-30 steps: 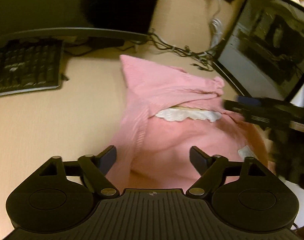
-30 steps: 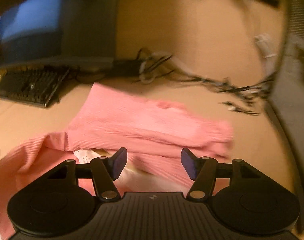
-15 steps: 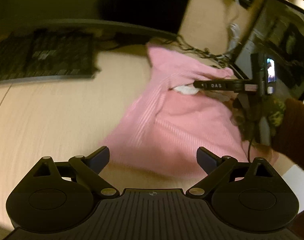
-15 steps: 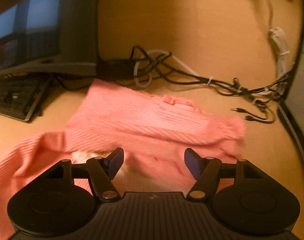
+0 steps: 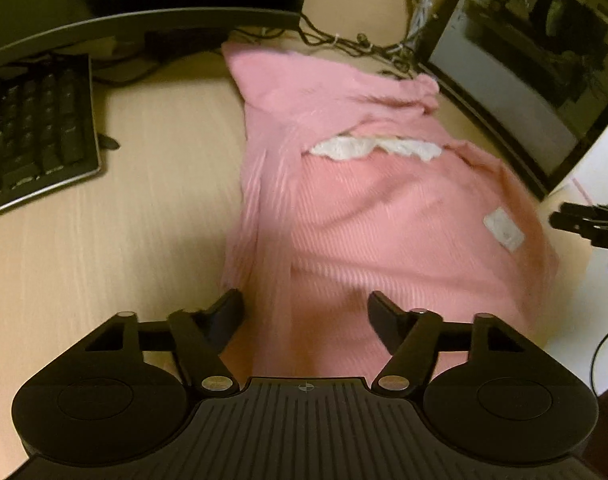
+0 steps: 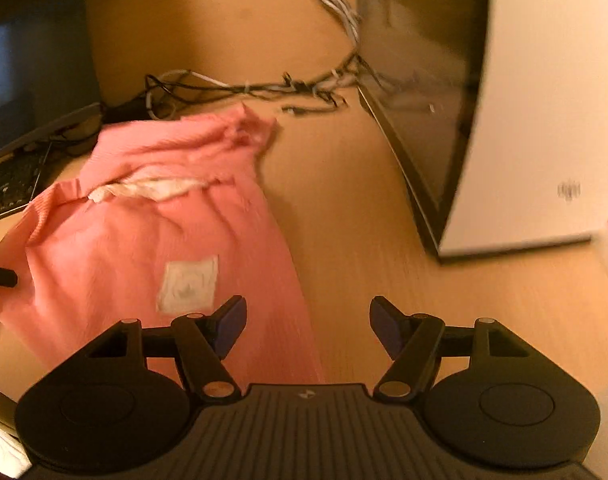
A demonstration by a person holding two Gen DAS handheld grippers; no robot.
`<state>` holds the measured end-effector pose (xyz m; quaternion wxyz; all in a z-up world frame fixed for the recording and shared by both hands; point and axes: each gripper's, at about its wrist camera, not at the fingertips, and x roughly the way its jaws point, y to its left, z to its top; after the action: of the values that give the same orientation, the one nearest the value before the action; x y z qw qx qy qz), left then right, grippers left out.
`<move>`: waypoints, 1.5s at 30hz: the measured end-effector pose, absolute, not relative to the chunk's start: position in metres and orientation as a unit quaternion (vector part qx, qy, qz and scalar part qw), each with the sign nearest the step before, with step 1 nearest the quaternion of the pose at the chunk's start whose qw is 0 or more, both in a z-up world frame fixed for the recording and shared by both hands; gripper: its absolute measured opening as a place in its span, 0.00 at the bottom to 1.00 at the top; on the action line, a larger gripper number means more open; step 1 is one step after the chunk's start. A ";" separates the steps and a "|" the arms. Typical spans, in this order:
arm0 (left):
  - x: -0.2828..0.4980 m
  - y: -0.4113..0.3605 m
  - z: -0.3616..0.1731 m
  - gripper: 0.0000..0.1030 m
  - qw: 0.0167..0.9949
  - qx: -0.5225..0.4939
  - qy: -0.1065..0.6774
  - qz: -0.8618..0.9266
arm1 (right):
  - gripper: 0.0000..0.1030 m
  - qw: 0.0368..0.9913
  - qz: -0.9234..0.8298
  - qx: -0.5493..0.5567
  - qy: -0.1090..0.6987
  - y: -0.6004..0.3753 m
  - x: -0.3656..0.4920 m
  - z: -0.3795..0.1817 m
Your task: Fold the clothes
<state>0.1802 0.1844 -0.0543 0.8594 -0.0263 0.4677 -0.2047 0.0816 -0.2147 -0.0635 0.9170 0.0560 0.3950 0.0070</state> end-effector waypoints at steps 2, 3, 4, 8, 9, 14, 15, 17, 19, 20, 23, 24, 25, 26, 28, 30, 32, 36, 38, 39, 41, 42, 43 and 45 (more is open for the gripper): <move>0.174 0.183 -0.055 0.56 0.864 -0.026 0.468 -0.185 | 0.67 0.911 0.020 0.073 0.405 -0.214 0.082 -0.072; 0.172 0.183 -0.055 0.45 0.863 -0.037 0.471 -0.178 | 0.62 0.908 0.029 0.080 0.411 -0.212 0.084 -0.075; 0.170 0.183 -0.055 0.32 0.863 -0.048 0.473 -0.171 | 0.40 0.905 0.038 0.086 0.415 -0.210 0.085 -0.077; 0.165 0.184 -0.041 0.10 0.854 -0.108 0.474 -0.189 | 0.03 0.918 0.071 0.099 0.378 -0.207 0.091 -0.041; 0.162 0.184 -0.030 0.10 0.859 -0.111 0.461 -0.195 | 0.03 0.926 0.074 0.099 0.358 -0.210 0.090 -0.027; 0.147 0.199 0.021 0.10 0.895 -0.120 0.386 -0.190 | 0.03 0.939 0.039 0.038 0.339 -0.220 0.092 -0.012; 0.145 0.203 0.029 0.10 0.901 -0.122 0.373 -0.186 | 0.03 0.935 0.023 0.019 0.354 -0.221 0.091 -0.020; 0.140 0.213 0.021 0.10 0.903 -0.118 0.382 -0.156 | 0.07 0.926 -0.005 -0.025 0.376 -0.214 0.086 -0.035; 0.133 0.222 0.003 0.13 0.897 -0.116 0.409 -0.123 | 0.15 0.922 -0.009 -0.054 0.383 -0.204 0.081 -0.043; 0.129 0.226 -0.006 0.14 0.893 -0.116 0.423 -0.107 | 0.21 0.925 0.013 -0.050 0.376 -0.198 0.077 -0.039; 0.112 0.233 -0.023 0.31 0.889 -0.103 0.440 -0.077 | 0.44 0.927 0.110 -0.043 0.357 -0.167 0.074 -0.028; 0.108 0.236 -0.025 0.43 0.889 -0.110 0.439 -0.073 | 0.47 0.922 0.150 -0.046 0.355 -0.148 0.076 -0.027; 0.104 0.238 -0.026 0.50 0.889 -0.117 0.438 -0.070 | 0.49 0.915 0.190 -0.049 0.353 -0.129 0.079 -0.026; 0.101 0.241 -0.027 0.52 0.889 -0.124 0.436 -0.066 | 0.49 0.906 0.229 -0.053 0.351 -0.109 0.082 -0.026; 0.101 0.241 -0.027 0.58 0.891 -0.131 0.431 -0.060 | 0.49 0.885 0.292 -0.082 0.353 -0.063 0.090 -0.037; 0.102 0.241 -0.025 0.64 0.894 -0.128 0.425 -0.060 | 0.49 0.863 0.339 -0.130 0.351 -0.022 0.093 -0.051; 0.097 0.236 -0.020 0.70 0.899 -0.116 0.417 -0.066 | 0.49 0.844 0.366 -0.174 0.351 0.007 0.093 -0.063; 0.081 0.223 -0.009 0.82 0.912 -0.072 0.394 -0.086 | 0.42 0.821 0.383 -0.227 0.358 0.037 0.097 -0.078; 0.073 0.219 -0.007 0.87 0.917 -0.055 0.384 -0.093 | 0.02 0.822 0.377 -0.217 0.368 0.037 0.106 -0.075; 0.071 0.217 -0.007 0.88 0.918 -0.051 0.381 -0.096 | 0.02 0.826 0.373 -0.198 0.373 0.034 0.112 -0.070; 0.068 0.213 -0.008 0.90 0.919 -0.045 0.378 -0.107 | 0.02 0.843 0.367 -0.115 0.376 0.014 0.131 -0.041; 0.068 0.210 -0.009 0.92 0.918 -0.040 0.378 -0.114 | 0.02 0.849 0.368 -0.064 0.374 0.000 0.141 -0.024; 0.069 0.206 -0.011 0.92 0.917 -0.030 0.380 -0.119 | 0.02 0.854 0.365 -0.027 0.370 -0.014 0.147 -0.008; 0.072 0.198 -0.015 0.92 0.914 -0.010 0.385 -0.127 | 0.05 0.874 0.342 0.008 0.346 -0.046 0.151 0.019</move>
<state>0.0724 0.1977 -0.0153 0.9143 -0.0098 0.3845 -0.1267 0.1514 -0.0456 0.0191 0.8737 0.0079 0.3462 0.3418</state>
